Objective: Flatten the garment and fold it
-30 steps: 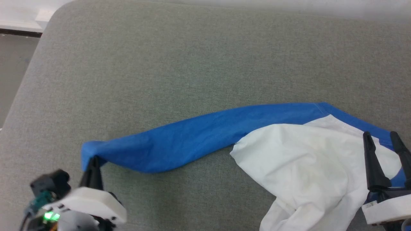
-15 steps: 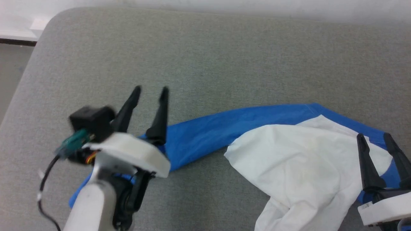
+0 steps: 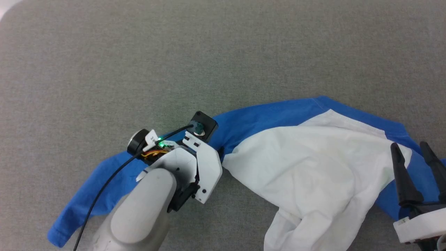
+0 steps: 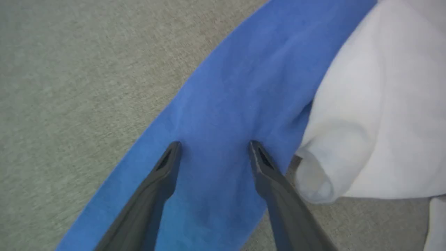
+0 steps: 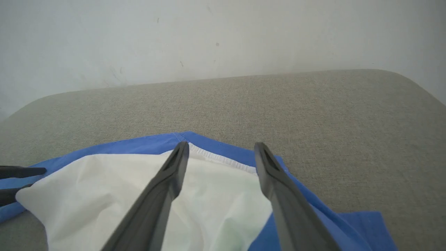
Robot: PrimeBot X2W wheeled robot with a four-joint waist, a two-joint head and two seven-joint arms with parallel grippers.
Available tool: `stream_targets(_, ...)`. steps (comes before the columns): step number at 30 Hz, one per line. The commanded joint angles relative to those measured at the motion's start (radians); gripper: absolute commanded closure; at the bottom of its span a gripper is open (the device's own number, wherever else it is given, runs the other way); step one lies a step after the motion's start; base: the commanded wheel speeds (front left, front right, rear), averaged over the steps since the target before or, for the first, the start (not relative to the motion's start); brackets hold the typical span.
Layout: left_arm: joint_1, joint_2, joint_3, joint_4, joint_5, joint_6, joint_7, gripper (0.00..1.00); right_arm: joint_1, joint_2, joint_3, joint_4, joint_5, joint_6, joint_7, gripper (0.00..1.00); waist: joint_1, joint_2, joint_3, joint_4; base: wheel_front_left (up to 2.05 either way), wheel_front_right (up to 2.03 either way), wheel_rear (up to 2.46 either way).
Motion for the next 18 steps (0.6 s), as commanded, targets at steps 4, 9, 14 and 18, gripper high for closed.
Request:
stream_targets(4,-0.060,-0.008,-0.049,0.136,0.035,-0.019,0.009,0.00,-0.021,-0.021,-0.005,-0.006,0.016,-0.001,-0.003,0.00,-0.0001,0.0000,0.038,-0.022,0.00,0.00,0.00)
stream_targets(9,-0.096,-0.010,-0.091,0.223,0.072,-0.028,-0.025,1.00,-0.029,-0.032,-0.013,-0.011,0.019,-0.001,0.003,0.00,-0.0001,0.0000,0.044,-0.014,0.00,0.00,0.00)
stream_targets(14,-0.133,-0.042,-0.053,0.219,0.044,-0.002,-0.130,1.00,-0.027,-0.031,-0.017,-0.016,0.018,-0.001,0.004,0.00,-0.0001,0.0000,0.035,0.005,0.00,0.00,0.00)
stream_targets(18,-0.186,-0.031,0.026,0.182,0.013,0.036,-0.204,1.00,-0.029,-0.030,-0.009,-0.011,0.021,-0.001,0.002,0.00,-0.0001,0.0000,0.029,0.014,0.00,0.00,0.00)
